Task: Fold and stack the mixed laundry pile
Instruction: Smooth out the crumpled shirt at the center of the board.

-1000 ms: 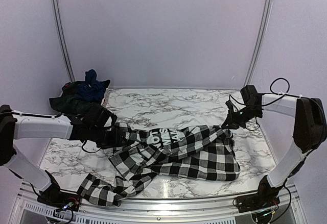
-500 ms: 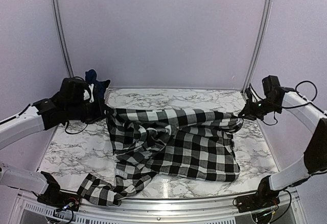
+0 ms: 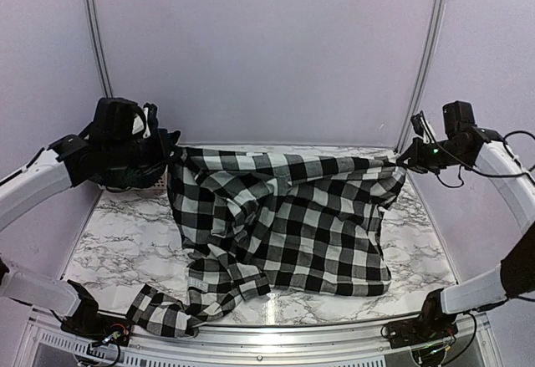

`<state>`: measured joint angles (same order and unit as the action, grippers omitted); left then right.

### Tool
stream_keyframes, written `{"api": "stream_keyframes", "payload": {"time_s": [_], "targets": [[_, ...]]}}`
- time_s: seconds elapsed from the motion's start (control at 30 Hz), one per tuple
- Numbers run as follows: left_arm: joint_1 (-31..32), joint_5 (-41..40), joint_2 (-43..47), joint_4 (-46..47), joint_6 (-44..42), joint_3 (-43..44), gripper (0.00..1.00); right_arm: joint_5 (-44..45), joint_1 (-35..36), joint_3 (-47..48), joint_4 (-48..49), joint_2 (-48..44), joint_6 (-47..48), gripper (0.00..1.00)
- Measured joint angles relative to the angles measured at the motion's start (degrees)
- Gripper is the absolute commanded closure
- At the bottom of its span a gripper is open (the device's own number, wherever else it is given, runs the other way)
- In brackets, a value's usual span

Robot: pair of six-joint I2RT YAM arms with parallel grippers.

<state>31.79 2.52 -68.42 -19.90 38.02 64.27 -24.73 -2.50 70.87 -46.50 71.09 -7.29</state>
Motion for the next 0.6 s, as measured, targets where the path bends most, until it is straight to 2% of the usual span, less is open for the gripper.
{"api": "stream_keyframes", "payload": {"time_s": [0.07,0.1,0.13,0.2,0.23,0.27,0.3,0.37,0.43,0.5,0.6], "targets": [[-1.49,-1.68,-6.03,0.61,-1.49,5.11,1.00,0.35,0.00,3.89,1.49,6.23,-0.28,0.97],[-2.19,-3.19,-10.56,1.14,-2.12,8.85,0.96,0.39,0.02,6.16,2.67,9.73,-0.44,0.85],[-3.19,-3.87,-12.83,1.86,-2.27,10.38,0.79,0.35,0.04,10.16,3.65,14.75,-0.81,0.68],[-5.57,-5.75,-20.39,2.19,-3.10,16.33,0.42,0.87,0.02,21.92,5.05,27.12,-1.51,0.46],[-7.23,-6.34,-25.46,2.36,-3.34,20.70,0.28,1.07,0.00,29.33,5.25,33.97,-1.51,0.30],[-8.50,-6.62,-29.70,3.04,-3.76,23.96,0.19,1.36,0.02,35.12,5.31,39.17,-1.53,0.16],[-9.27,-6.71,-32.44,3.26,-4.04,25.92,0.13,1.99,0.02,41.94,4.13,44.81,-1.51,0.09],[-10.84,-6.91,-35.87,3.02,-4.98,27.15,0.12,3.58,0.26,48.50,2.75,50.95,-1.09,0.08],[-11.15,-6.86,-35.65,2.05,-6.27,25.70,0.13,4.70,0.76,45.88,1.53,50.18,-0.66,0.10],[-10.64,-5.97,-33.44,2.10,-7.56,22.64,0.18,4.59,1.75,38.34,2.62,45.31,-1.09,0.12],[-8.98,-2.95,-27.85,2.38,-9.44,14.67,0.26,3.61,5.62,22.23,4.31,32.81,-2.10,0.14]]}}
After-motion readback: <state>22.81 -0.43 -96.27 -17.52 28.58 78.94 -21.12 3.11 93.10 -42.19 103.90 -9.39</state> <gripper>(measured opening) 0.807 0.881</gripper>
